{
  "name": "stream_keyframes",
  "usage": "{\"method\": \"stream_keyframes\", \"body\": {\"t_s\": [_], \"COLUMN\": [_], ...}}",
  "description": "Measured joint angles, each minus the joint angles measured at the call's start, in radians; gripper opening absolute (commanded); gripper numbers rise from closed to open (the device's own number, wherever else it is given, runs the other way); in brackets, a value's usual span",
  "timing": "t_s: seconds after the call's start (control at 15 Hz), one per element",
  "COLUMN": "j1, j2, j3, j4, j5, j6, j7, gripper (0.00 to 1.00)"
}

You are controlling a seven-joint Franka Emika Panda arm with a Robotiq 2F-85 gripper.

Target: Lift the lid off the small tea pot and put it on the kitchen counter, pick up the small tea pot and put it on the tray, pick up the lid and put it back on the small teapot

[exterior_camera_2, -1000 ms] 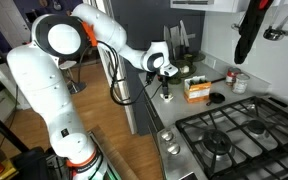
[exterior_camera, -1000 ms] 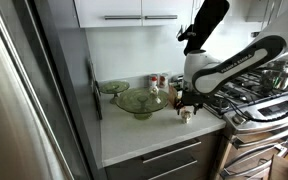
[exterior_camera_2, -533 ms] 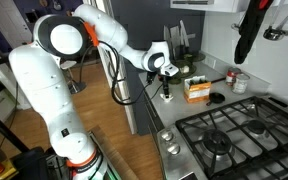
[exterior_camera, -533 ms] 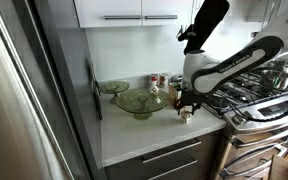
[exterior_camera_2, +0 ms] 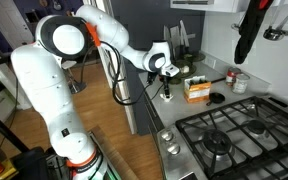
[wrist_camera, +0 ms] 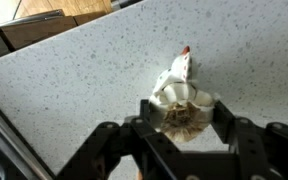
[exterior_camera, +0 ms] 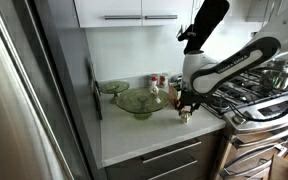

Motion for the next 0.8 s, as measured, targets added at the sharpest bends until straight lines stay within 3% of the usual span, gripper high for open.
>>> {"method": "stream_keyframes", "body": {"t_s": [0.8], "j1": [0.006], "j2": [-0.017], "j3": [-0.017], "j4": [0.025], "j5": [-0.005], "j6": [0.0], "j7": [0.001], "gripper": [0.36]}}
